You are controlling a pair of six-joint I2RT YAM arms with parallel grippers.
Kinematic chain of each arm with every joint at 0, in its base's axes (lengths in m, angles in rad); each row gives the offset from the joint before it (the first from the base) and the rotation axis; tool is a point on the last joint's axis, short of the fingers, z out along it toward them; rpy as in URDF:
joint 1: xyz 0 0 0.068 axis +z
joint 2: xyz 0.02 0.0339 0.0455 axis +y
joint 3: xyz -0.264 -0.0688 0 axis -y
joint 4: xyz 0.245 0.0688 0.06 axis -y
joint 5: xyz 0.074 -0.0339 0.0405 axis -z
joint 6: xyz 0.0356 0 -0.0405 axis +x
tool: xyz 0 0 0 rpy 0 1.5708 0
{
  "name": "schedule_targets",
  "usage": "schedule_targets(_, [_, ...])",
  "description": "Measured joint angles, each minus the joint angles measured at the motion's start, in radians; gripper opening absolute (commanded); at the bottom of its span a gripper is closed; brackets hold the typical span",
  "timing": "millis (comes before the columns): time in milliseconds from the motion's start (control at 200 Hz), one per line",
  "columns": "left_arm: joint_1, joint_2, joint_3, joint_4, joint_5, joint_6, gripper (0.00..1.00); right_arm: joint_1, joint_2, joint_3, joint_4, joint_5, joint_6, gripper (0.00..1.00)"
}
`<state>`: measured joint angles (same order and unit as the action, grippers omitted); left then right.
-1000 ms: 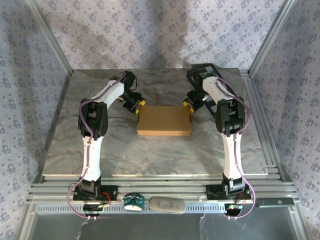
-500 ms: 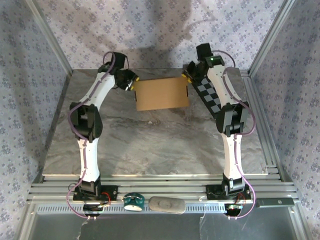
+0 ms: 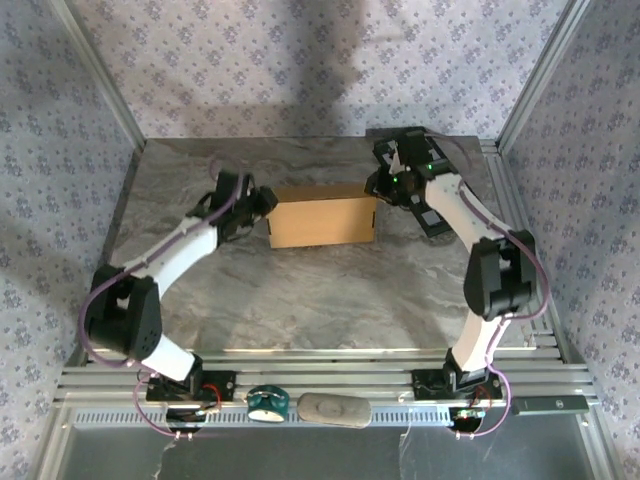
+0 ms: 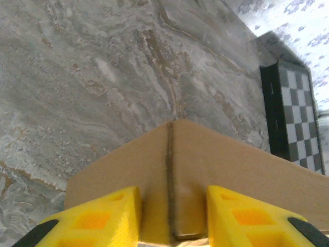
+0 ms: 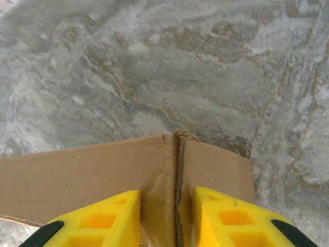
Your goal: Fold the paper box
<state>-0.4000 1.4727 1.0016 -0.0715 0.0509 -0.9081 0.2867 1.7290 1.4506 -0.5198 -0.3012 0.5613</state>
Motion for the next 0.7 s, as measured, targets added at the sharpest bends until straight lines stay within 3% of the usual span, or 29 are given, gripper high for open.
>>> schedule_targets(150, [-0.026, -0.132, -0.105, 0.006, -0.023, -0.01, 0.35, 0.041, -0.175, -0.163, 0.03, 0.001, -0.002, 0.32])
schedule_targets(365, [-0.08, -0.214, -0.174, -0.026, -0.051, -0.052, 0.35, 0.055, -0.235, -0.267, 0.037, 0.018, 0.001, 0.32])
schedule_targets(555, [-0.133, -0.291, -0.233, -0.056, -0.074, -0.08, 0.37, 0.069, -0.319, -0.342, 0.027, 0.021, 0.003, 0.45])
schedule_targets(700, [-0.153, -0.327, -0.255, -0.071, -0.078, -0.107, 0.39, 0.077, -0.37, -0.378, 0.013, 0.018, 0.001, 0.46])
